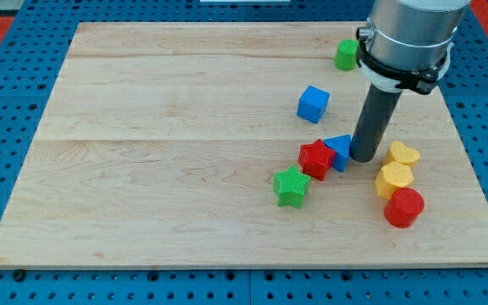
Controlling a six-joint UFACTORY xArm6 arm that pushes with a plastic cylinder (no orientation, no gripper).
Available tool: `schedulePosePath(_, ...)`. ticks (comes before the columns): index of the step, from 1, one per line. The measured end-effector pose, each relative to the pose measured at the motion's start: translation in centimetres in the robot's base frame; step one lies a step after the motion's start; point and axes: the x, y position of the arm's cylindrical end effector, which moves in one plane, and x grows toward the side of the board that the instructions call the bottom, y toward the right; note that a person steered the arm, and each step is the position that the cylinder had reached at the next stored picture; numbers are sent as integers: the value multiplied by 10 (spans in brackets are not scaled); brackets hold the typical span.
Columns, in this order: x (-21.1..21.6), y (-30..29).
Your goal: Push the heart to the right side of the triangle
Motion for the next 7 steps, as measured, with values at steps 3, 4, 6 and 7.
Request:
schedulePosePath(3,-62,68)
schedulePosePath(4,-45,92)
schedulePosePath(6,14,58)
schedulePosePath(7,44,15)
